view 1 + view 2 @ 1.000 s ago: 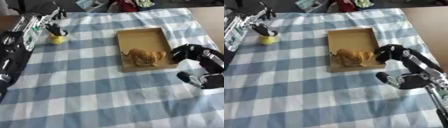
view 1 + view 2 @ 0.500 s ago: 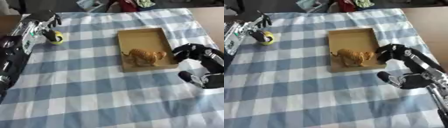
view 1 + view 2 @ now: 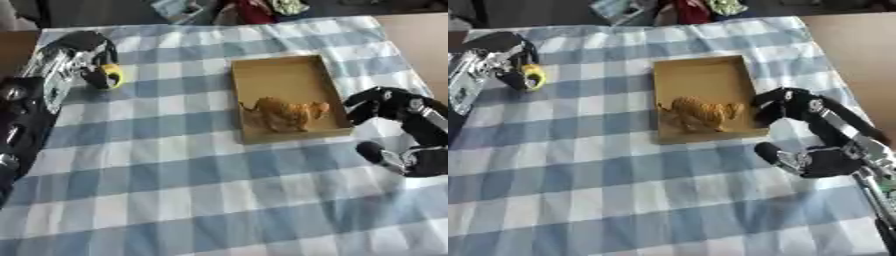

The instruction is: Pick up objects on the table and place them in the box.

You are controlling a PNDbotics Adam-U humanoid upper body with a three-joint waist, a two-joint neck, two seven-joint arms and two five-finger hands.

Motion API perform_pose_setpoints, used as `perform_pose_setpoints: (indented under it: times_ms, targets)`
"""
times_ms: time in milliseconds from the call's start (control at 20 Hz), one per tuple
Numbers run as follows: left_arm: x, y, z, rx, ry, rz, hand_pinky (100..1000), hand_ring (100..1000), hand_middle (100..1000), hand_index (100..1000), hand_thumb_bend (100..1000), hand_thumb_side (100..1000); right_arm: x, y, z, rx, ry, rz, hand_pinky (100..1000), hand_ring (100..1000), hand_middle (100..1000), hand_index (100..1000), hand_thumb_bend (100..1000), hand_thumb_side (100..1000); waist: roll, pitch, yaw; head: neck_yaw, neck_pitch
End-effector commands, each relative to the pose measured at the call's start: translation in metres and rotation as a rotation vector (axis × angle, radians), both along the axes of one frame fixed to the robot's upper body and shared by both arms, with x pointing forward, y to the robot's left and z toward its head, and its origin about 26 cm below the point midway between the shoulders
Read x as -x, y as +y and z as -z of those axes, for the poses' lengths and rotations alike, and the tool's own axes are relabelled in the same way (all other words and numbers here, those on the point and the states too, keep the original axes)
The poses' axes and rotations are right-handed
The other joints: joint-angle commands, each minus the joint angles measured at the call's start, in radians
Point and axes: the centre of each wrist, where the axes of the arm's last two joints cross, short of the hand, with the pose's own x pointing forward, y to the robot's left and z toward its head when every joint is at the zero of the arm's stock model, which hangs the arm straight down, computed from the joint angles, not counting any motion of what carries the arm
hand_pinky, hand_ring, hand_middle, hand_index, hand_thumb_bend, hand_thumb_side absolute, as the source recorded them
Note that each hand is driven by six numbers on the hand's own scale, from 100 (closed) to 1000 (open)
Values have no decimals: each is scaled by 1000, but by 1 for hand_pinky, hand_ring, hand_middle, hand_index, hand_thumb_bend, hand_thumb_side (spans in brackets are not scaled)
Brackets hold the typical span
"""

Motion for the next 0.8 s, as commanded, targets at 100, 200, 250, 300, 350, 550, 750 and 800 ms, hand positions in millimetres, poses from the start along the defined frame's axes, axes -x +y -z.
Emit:
perform_pose_setpoints:
  times_ms: [100,200,250,300,350,550,750,800]
  targets:
    - [2,8,-12,-41,-57,-30,597,317,230,430,199,100,0,-5,-8,12,-26,12,667,707,754,848,412,436,-3,-15,3,-3,3]
    - [2,5,-16,-47,-97,-22,585,301,206,407,176,100,0,-5,-8,11,-25,13,667,707,754,848,411,436,-3,-15,4,-3,2]
    - [2,4,-18,-47,-113,-15,583,298,202,405,174,100,0,-6,-8,11,-25,14,667,707,754,848,410,437,-3,-16,4,-3,2]
    - [3,2,-22,-45,-130,-7,575,293,197,399,172,100,0,-6,-8,11,-25,14,667,707,754,848,407,437,-3,-17,5,-3,2]
    - [3,0,-27,-41,-146,4,570,291,195,396,117,100,0,-6,-8,11,-25,14,667,708,754,848,407,438,-3,-17,5,-3,2]
    - [8,-14,-53,-16,-227,65,556,289,192,394,173,100,-1,-6,-7,12,-23,16,668,708,754,848,402,438,-4,-21,7,-4,3]
    - [15,-40,-84,14,-326,166,540,292,194,390,167,100,-1,-6,-7,13,-22,13,668,708,754,848,400,438,-3,-24,7,-3,3]
    - [16,-49,-90,28,-354,198,536,294,194,390,161,100,-1,-6,-7,13,-21,12,667,708,754,848,399,439,-3,-25,7,-2,3]
